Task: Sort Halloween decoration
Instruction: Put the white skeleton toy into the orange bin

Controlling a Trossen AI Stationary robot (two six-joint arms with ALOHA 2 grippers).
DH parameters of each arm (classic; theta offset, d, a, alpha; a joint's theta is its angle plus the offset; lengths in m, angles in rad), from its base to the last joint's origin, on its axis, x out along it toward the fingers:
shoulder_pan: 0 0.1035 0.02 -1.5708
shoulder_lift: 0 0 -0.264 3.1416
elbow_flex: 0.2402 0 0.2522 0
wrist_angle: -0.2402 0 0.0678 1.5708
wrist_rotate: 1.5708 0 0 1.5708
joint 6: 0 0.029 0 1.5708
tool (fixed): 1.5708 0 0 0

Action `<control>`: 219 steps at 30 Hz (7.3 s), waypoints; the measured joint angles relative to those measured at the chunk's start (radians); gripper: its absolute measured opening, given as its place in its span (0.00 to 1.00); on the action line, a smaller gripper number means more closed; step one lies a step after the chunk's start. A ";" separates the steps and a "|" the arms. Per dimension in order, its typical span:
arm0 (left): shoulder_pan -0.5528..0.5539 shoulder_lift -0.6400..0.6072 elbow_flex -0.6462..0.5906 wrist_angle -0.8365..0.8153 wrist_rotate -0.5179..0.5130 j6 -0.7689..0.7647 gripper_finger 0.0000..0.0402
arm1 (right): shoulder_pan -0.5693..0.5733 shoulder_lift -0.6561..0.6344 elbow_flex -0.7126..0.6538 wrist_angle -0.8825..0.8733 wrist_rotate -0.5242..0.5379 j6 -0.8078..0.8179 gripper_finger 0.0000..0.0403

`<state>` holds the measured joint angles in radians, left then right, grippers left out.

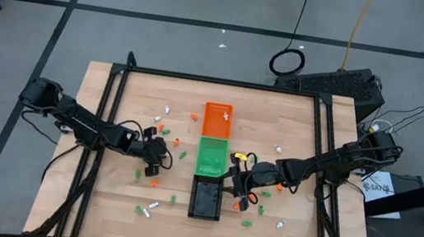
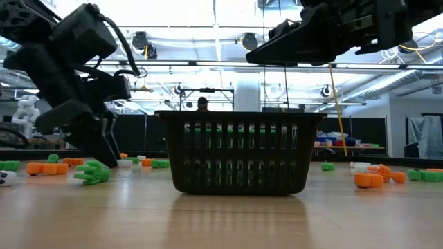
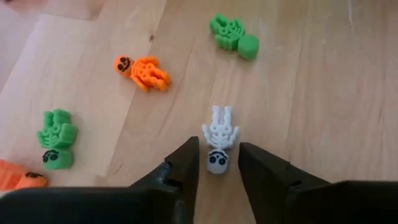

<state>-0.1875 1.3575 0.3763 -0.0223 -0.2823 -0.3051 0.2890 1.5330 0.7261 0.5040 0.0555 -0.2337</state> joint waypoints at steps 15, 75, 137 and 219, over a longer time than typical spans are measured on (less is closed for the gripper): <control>-0.018 -0.002 0.157 -0.100 -0.021 0.175 0.03 | 0.000 0.000 0.000 -0.041 0.000 0.065 0.29; -0.029 -0.004 0.608 -0.136 -0.324 1.555 0.06 | 0.001 0.000 0.000 -0.090 0.157 0.057 0.29; 0.572 0.401 0.608 0.128 0.335 0.307 0.06 | -0.016 -0.215 -0.313 0.024 0.416 0.157 0.29; 0.323 0.146 0.324 0.205 0.091 0.162 0.31 | -0.063 -0.362 -0.621 -0.506 0.680 1.181 0.44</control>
<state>0.1350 1.5040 0.7002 0.1832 -0.1917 -0.1432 0.2264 1.1714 0.1047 -0.0018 0.7360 0.9475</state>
